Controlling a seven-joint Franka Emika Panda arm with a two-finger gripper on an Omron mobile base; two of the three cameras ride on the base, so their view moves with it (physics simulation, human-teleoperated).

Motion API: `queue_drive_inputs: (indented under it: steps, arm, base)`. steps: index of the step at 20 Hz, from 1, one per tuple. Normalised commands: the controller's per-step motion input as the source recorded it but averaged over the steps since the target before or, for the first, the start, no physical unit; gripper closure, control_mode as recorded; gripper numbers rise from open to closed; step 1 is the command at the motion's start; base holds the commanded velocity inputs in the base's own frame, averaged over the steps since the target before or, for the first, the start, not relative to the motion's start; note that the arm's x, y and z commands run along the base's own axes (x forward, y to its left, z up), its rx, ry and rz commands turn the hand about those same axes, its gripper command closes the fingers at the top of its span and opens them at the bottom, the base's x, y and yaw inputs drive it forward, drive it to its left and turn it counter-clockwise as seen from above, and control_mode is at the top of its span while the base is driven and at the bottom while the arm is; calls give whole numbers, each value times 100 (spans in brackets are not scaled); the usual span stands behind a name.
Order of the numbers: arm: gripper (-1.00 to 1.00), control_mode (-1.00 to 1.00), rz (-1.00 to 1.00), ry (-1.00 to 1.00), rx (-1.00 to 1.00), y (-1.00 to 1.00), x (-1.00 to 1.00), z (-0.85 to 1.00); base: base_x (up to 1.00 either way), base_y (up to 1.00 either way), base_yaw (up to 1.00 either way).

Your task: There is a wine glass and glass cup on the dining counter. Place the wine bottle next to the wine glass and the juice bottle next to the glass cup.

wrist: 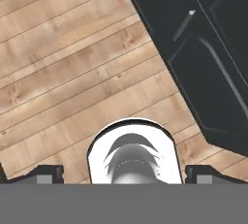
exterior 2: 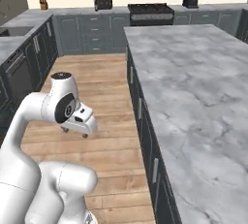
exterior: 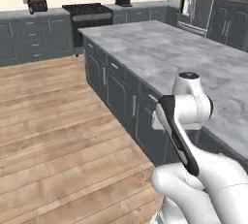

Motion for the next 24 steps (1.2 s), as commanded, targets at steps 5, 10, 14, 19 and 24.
queue_drive_inputs:
  steps: [5, 10, 14, 19, 24]
  arm:
    - [-100, 100, 0, 0, 0, 0, 0, 0]
    - [-100, 100, 0, 0, 0, 0, 0, 0]
    - [-100, 100, 0, 0, 0, 0, 0, 0]
    - [-100, 100, 0, 0, 0, 0, 0, 0]
    - [-100, 100, 0, 0, 0, 0, 0, 0]
  base:
    - [80, 6, 36]
    - [87, 6, 26]
    - [91, 3, 21]
    - [91, 2, 19]
    - [91, 3, 19]
